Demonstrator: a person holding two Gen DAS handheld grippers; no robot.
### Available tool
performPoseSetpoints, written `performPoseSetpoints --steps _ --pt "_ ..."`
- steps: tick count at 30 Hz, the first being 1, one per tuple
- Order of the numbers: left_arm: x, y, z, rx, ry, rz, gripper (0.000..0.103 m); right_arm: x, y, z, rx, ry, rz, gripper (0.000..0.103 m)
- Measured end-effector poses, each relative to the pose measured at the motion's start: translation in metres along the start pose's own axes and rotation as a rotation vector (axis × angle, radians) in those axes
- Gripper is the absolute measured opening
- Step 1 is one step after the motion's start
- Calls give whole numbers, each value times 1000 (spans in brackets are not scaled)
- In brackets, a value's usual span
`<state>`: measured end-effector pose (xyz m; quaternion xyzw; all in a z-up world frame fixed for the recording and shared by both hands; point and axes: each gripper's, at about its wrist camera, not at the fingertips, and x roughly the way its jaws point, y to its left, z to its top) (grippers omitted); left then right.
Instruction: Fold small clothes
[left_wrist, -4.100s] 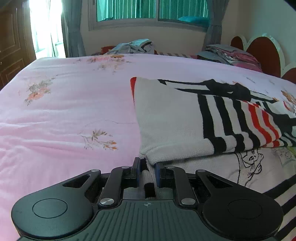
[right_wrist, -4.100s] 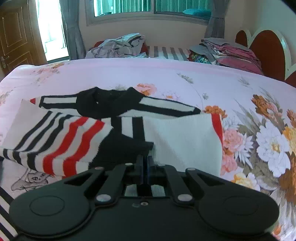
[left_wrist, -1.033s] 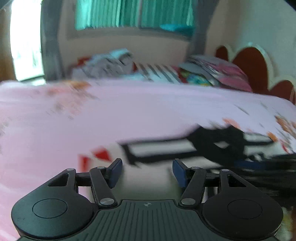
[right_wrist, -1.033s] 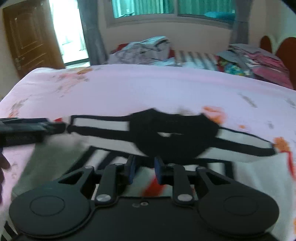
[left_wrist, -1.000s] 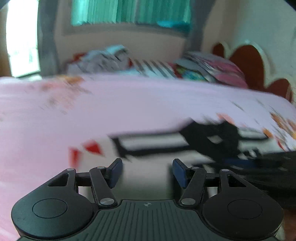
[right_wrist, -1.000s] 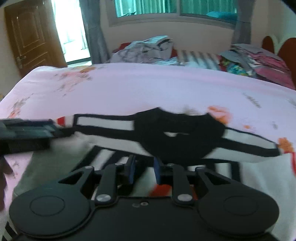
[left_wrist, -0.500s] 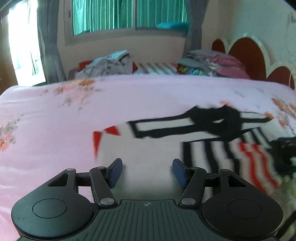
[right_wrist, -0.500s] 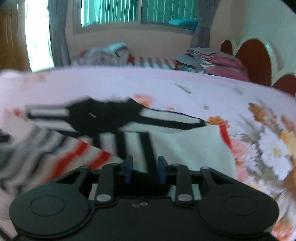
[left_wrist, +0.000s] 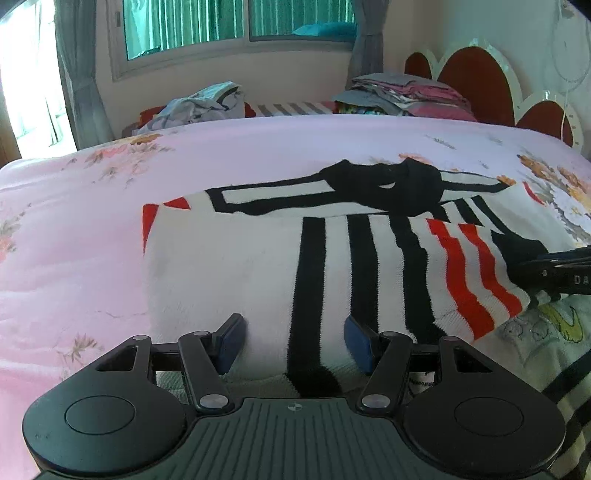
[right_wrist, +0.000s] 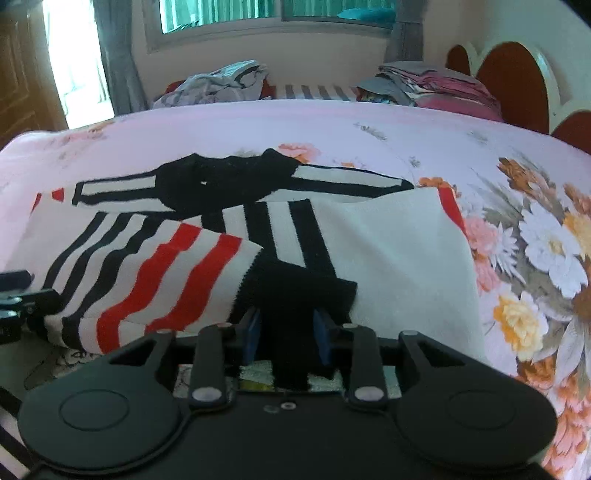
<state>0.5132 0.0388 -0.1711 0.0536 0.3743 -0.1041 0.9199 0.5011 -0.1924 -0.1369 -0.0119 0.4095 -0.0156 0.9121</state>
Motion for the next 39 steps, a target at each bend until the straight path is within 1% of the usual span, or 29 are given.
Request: performPoseSetpoints --steps 6,11,16,17,18,19,20,21,22,23,25,27,28,29,30,32,35,36,39 --pt "4 -1 0 8 -6 12 61 5 3 0 -24 -3 -3 31" --pt "3 -6 1 24 2 33 62 5 3 3 -69 3 -1 31" --pt "5 -7 4 32 20 52 66 6 3 3 -127 11 14 31" --pt "5 -7 5 36 29 59 69 5 4 4 -139 17 14 32" --pt "3 -8 8 39 44 67 70 1 3 6 -138 24 10 32" --pt "-4 -8 12 33 64 81 70 -7 1 7 -133 9 5 32" --pt "-15 -7 13 32 50 82 70 -20 -3 5 -131 -32 0 32" --pt "-31 -7 10 34 8 73 76 -32 -8 1 -125 -62 -3 34" --pt "-46 -5 5 35 -19 72 83 -44 -16 -4 -107 -74 -2 34" --pt "-56 -3 -3 36 -24 77 89 -56 -28 -12 -74 -73 14 35" --pt "-77 4 -25 38 -20 80 89 -74 -56 -30 10 -47 69 39" --pt "-95 13 -50 13 10 68 88 -90 -88 -55 115 -2 143 49" --pt "-105 19 -65 -8 28 56 86 -98 -104 -70 168 22 192 49" --pt "-114 24 -78 -31 52 46 72 -105 -117 -86 210 42 227 47" --pt "-122 29 -92 -64 77 41 59 -113 -128 -101 240 59 244 47" --pt "-135 37 -114 -120 103 10 58 -130 -144 -132 261 77 263 47" --pt "-152 40 -145 -200 133 -25 58 -146 -158 -165 301 98 293 47" --pt "-156 40 -154 -224 132 -28 58 -149 -161 -175 317 107 304 47" --pt "-171 38 -173 -317 132 -71 57 -159 -164 -196 355 121 340 46"
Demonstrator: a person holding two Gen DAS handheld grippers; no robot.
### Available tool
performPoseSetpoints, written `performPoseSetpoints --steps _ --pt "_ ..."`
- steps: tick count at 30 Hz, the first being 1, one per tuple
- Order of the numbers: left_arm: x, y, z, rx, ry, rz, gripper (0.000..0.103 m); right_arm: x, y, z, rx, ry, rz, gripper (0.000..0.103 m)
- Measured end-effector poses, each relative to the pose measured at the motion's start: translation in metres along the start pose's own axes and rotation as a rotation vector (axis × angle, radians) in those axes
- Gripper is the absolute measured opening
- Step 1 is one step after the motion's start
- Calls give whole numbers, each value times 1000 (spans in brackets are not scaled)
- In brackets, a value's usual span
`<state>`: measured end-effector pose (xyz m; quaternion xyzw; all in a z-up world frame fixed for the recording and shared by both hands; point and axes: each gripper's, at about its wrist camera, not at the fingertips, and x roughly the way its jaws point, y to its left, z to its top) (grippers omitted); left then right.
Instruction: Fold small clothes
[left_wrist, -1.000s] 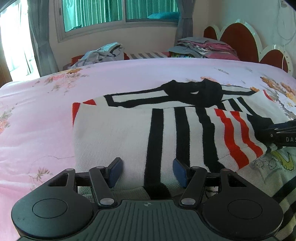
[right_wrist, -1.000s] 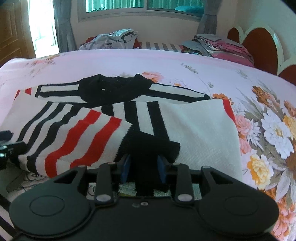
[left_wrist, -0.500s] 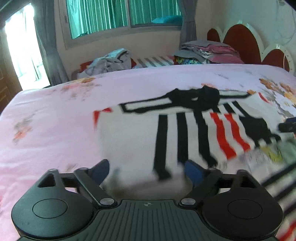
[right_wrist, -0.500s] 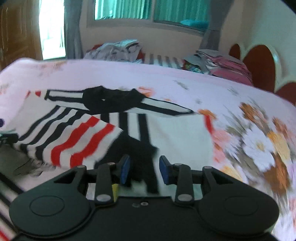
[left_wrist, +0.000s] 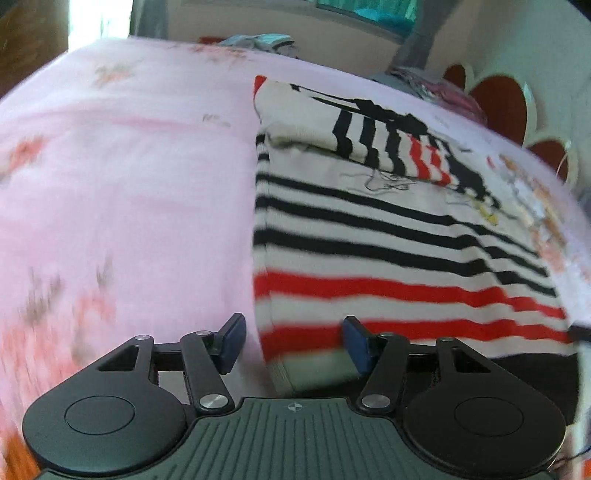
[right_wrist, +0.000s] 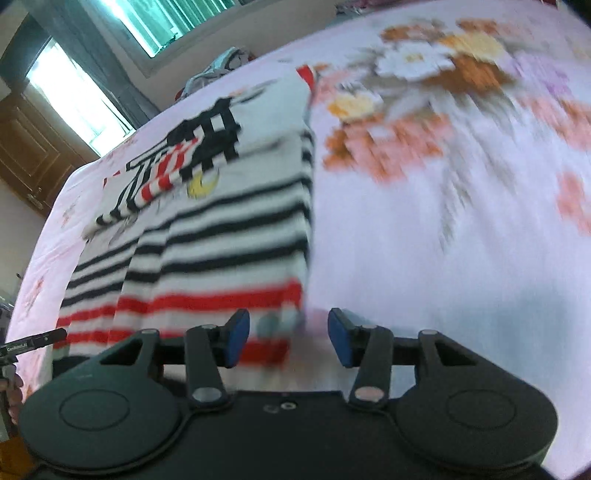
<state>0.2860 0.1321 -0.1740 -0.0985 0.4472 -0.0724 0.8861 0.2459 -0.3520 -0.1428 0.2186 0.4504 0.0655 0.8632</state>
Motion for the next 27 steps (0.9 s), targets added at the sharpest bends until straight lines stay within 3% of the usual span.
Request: performPoseSetpoints --steps 6,14,16,17,19,22,23,24,27 --pt "-15 8 -37 -166 0 -112 57 -9 2 -31 53 52 134 42" --pt "-16 17 -65 -328 -22 -259 56 -7 7 -50 91 82 216 35" --pt "-7 20 -64 -363 -7 -292 28 -2 5 -49 111 89 210 22" --pt "-1 19 -63 -356 12 -283 8 -1 6 -47 102 89 203 7" --pt "-3 11 -60 -307 -11 -252 8 -6 4 -43 101 59 215 5" --pt "-30 5 -57 -286 -128 -269 7 -39 3 -37 84 -34 276 5" --pt "-35 3 -56 -256 -137 -236 7 -45 2 -39 63 -50 277 5" --pt "-34 2 -57 -223 -120 -189 7 -44 -3 -42 54 -45 247 5" --pt "-12 7 -63 -245 -34 -145 7 -18 -22 -51 96 41 197 5"
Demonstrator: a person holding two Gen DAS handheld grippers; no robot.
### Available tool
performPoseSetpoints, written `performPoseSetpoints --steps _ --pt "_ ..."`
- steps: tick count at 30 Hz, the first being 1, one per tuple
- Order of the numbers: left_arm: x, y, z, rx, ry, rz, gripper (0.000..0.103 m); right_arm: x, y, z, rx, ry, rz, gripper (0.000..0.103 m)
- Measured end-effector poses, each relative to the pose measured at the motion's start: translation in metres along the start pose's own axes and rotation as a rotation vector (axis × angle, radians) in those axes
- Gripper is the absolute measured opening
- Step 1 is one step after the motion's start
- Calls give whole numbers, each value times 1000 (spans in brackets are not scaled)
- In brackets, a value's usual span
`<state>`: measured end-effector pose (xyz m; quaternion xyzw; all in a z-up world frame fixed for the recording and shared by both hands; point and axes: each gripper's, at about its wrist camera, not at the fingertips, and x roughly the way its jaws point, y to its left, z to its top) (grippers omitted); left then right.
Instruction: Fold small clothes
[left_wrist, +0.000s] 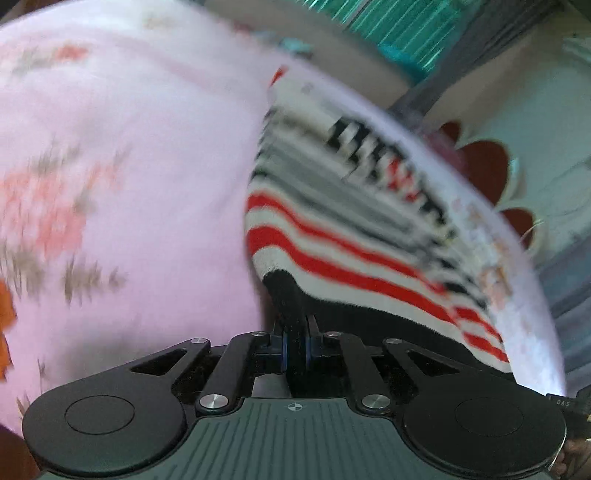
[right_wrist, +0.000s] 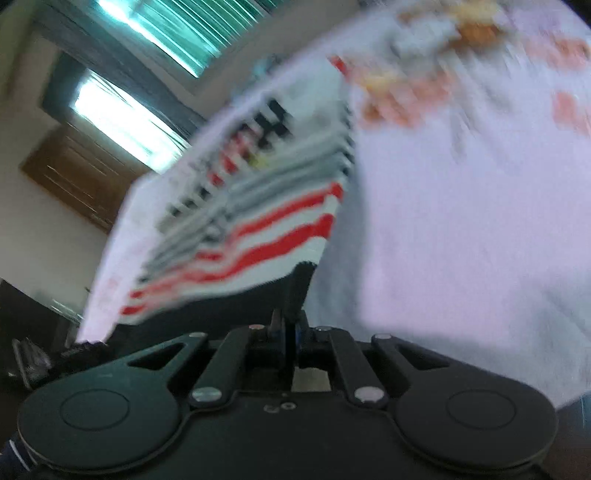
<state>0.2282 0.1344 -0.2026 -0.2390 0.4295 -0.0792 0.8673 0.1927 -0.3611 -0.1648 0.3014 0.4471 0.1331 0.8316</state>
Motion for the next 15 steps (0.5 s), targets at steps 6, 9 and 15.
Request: performPoseSetpoints --steps 6,9,15 --pt "-10 -1 8 -103 -72 -63 7 -18 12 13 6 -83 78 5" --pt "-28 -4 27 -143 -140 -119 7 -26 29 39 -26 -129 103 5" --pt "-33 -34 107 -88 -207 -192 7 -27 60 118 -57 -213 128 5"
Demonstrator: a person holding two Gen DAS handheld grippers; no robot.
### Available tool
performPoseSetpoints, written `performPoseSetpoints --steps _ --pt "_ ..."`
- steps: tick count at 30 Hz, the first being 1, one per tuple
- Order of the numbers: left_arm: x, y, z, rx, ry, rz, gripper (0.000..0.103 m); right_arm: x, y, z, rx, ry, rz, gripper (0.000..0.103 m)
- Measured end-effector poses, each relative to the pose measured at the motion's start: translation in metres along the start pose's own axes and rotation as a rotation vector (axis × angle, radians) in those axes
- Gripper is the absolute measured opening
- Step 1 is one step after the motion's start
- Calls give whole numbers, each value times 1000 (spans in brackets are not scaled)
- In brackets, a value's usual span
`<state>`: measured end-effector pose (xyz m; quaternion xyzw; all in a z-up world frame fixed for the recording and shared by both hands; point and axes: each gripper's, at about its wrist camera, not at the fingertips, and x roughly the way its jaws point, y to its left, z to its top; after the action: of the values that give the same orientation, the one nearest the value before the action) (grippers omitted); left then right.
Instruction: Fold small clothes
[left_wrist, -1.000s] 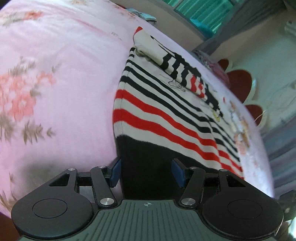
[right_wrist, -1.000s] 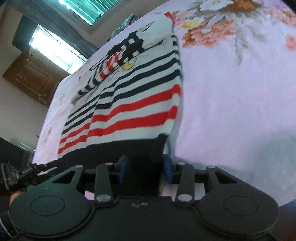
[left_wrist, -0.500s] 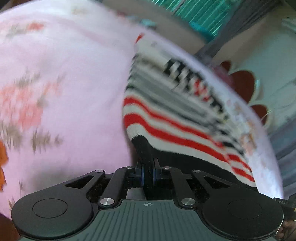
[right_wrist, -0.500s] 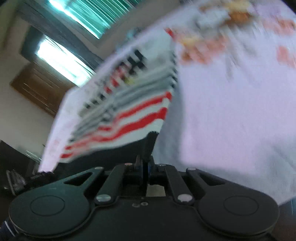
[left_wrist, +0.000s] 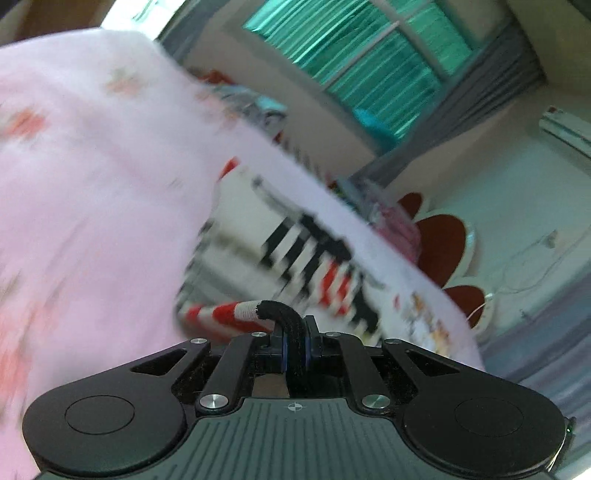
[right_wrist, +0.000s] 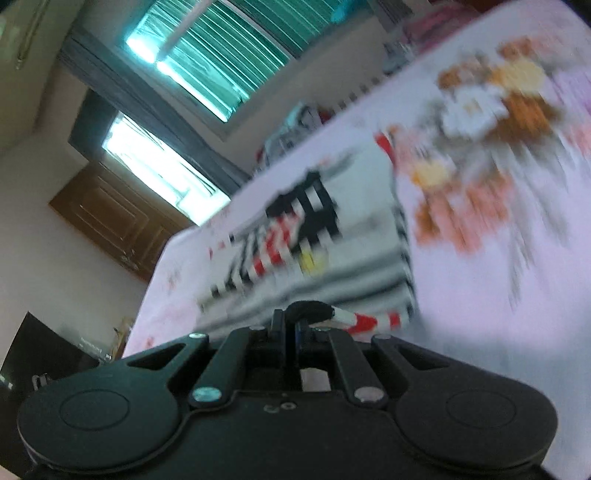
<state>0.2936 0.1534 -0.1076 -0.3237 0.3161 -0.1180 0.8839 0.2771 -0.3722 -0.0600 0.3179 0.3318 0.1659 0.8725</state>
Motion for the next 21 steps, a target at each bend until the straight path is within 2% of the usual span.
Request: performPoseSetpoints --steps 5,9,11,13,16,18,21 --pt "62 -24 78 24 -36 -56 7 42 6 76 19 -27 -24 5" --pt "127 -26 126 22 4 -40 7 95 -14 132 117 -18 -55 5" --pt "166 -19 143 14 56 -12 7 123 -28 146 164 3 -77 5" --pt "205 -11 153 19 128 47 7 153 -44 155 197 39 -109 5" --pt "254 4 158 15 215 105 7 195 -69 157 259 99 -154 5" --pt "273 12 160 3 244 105 8 215 -82 156 282 123 -185 5" --pt "285 18 160 -29 254 61 8 236 -98 158 331 132 -196 5"
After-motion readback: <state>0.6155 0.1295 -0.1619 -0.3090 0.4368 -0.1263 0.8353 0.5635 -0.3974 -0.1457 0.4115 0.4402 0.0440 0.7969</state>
